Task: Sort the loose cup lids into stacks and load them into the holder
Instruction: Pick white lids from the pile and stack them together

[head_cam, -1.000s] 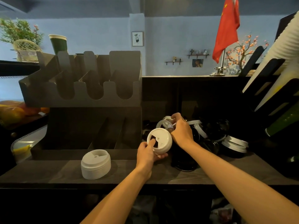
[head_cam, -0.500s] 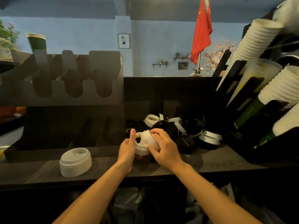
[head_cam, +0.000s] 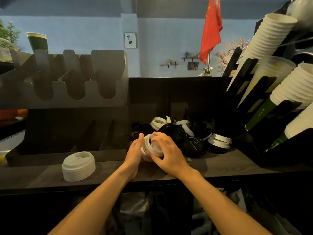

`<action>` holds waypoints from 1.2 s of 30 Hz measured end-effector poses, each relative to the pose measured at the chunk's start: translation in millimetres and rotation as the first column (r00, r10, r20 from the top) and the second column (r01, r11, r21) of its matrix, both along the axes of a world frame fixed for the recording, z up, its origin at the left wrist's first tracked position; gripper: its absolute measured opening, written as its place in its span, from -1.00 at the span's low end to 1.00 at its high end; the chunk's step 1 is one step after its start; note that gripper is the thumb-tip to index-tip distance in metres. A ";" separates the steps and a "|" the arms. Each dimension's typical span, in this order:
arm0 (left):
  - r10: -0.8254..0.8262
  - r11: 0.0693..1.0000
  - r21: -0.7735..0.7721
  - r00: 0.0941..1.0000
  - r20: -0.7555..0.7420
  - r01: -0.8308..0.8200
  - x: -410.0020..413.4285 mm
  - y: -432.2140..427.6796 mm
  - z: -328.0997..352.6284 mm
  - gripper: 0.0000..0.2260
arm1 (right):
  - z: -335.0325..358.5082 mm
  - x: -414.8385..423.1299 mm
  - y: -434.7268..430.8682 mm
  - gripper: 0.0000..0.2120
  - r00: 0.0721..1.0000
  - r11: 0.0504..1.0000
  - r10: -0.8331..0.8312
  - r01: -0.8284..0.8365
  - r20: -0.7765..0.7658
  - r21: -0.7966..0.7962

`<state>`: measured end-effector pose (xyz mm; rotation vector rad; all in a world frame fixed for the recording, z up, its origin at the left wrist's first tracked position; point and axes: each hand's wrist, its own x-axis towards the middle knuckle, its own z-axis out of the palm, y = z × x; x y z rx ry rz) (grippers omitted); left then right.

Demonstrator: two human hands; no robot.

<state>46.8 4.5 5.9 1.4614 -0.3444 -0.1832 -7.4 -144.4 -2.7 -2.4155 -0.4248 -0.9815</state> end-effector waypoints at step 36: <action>-0.081 0.991 -0.111 0.992 -0.096 0.071 1.3 1.7 -0.6 -0.68 | 3.1 -2.6 -3.2 -0.28 0.997 0.998 0.065 -0.064 0.045 -0.029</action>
